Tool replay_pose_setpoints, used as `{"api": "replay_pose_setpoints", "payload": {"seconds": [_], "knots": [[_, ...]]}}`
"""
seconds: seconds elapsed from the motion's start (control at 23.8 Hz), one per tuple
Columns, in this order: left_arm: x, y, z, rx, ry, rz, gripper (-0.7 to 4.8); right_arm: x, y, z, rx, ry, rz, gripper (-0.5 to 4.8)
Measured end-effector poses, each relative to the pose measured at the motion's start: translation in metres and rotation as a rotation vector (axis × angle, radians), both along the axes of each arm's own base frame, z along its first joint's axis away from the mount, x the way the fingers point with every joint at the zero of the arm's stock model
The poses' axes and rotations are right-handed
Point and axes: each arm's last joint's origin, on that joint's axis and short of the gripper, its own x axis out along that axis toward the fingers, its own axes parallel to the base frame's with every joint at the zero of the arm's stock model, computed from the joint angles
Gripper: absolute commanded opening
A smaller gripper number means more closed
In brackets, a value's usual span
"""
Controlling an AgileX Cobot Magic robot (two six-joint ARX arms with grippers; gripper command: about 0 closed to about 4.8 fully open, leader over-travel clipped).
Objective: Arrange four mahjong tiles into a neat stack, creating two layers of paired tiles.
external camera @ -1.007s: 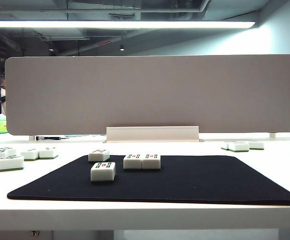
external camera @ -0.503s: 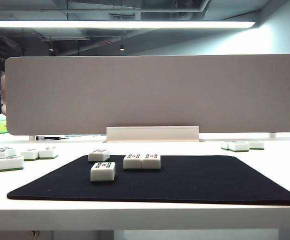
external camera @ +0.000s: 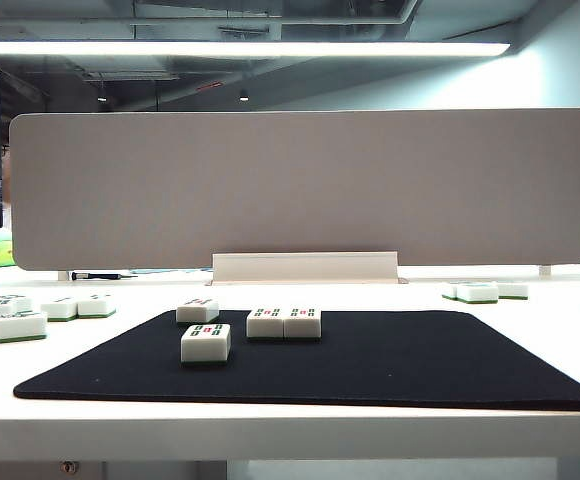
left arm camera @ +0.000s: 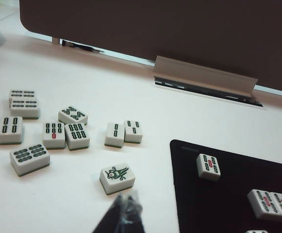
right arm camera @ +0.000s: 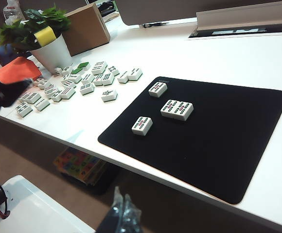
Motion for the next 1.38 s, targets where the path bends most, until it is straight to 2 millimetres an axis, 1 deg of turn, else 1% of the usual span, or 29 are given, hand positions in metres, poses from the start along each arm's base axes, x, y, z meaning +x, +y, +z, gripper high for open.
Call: {"api": "replay_pose_setpoints", "payload": {"seconds": [0.13,0.21,0.34,0.42,0.5,0.67,0.76,0.8,0.84,0.92,1.05,1.09,1.17,1.3,1.38], "knots": [[0.0,0.0,0.012,0.0,0.014,-0.003,-0.06,0.0,0.0,0.0,0.0,0.0,0.0,-0.01],[0.006,-0.001,0.033,0.017,0.052,-0.051,-0.06,0.0,0.0,0.0,0.0,0.0,0.0,-0.01],[0.014,-0.003,0.053,0.066,0.061,-0.102,-0.06,0.0,0.0,0.0,0.0,0.0,0.0,-0.01],[0.024,-0.003,0.066,0.102,0.081,-0.126,-0.06,0.0,0.0,0.0,0.0,0.0,0.0,-0.01],[0.046,-0.004,0.089,0.135,0.125,-0.139,-0.06,0.0,0.0,0.0,0.0,0.0,0.0,-0.01],[0.079,-0.004,0.108,0.127,0.205,-0.169,-0.06,0.0,0.0,0.0,0.0,0.0,0.0,-0.01],[0.113,-0.006,0.118,0.108,0.313,-0.22,-0.06,0.0,0.0,0.0,0.0,0.0,0.0,-0.01],[0.123,-0.007,0.121,0.102,0.347,-0.236,-0.06,0.0,0.0,0.0,0.0,0.0,0.0,-0.01],[0.141,-0.011,0.124,0.101,0.387,-0.255,-0.06,0.0,0.0,0.0,0.0,0.0,0.0,-0.01],[0.162,-0.017,0.124,0.099,0.452,-0.283,-0.06,0.0,0.0,0.0,0.0,0.0,-0.001,-0.01],[0.184,-0.027,0.119,0.124,0.526,-0.33,-0.06,0.0,0.0,0.0,0.0,0.001,0.0,-0.01],[0.189,-0.032,0.117,0.137,0.547,-0.35,-0.06,0.0,0.0,0.0,0.0,0.0,-0.001,-0.01],[0.216,-0.05,0.11,0.176,0.595,-0.418,-0.06,0.0,0.0,0.0,0.0,0.001,-0.001,-0.01],[0.231,-0.062,0.103,0.216,0.638,-0.436,-0.06,0.0,0.0,0.0,0.0,0.001,-0.001,-0.01],[0.243,-0.074,0.099,0.268,0.672,-0.447,-0.06,0.0,0.0,0.0,-0.001,0.001,-0.003,-0.01]]}}
